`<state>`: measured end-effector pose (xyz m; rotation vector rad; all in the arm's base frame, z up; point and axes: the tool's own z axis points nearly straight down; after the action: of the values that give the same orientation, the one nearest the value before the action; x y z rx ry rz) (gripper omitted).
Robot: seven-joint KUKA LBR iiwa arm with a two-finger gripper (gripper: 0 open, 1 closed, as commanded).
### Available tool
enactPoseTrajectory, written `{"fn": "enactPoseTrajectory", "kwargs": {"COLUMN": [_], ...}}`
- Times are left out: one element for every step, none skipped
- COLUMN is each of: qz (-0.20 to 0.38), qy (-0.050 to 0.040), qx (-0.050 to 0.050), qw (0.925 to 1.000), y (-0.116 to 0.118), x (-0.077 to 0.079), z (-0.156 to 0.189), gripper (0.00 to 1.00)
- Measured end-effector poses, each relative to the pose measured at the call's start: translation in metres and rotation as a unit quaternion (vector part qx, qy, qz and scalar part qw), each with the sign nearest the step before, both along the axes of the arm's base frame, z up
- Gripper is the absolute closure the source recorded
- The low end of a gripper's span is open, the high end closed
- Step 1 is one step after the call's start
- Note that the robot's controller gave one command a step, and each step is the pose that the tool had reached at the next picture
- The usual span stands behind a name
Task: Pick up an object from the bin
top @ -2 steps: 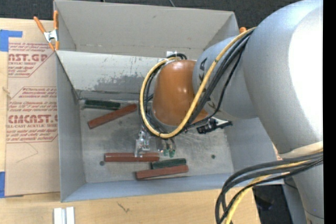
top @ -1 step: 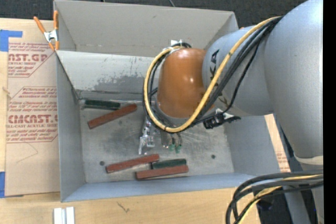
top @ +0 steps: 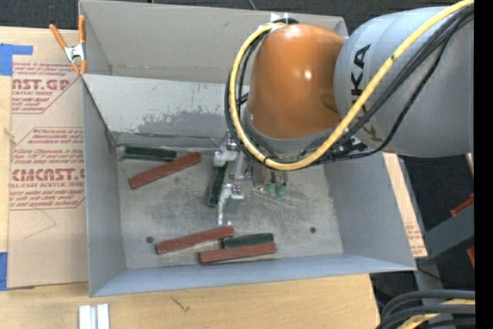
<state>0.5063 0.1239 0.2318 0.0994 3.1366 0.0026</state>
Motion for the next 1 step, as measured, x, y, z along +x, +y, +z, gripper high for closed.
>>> {"fn": "enactPoseTrajectory", "kwargs": {"qz": [0.001], "qy": [0.0001], "qx": [0.000], "qw": [1.0000], "y": [0.0001], "x": [0.0001], "z": [0.0062], "gripper": [0.00]}}
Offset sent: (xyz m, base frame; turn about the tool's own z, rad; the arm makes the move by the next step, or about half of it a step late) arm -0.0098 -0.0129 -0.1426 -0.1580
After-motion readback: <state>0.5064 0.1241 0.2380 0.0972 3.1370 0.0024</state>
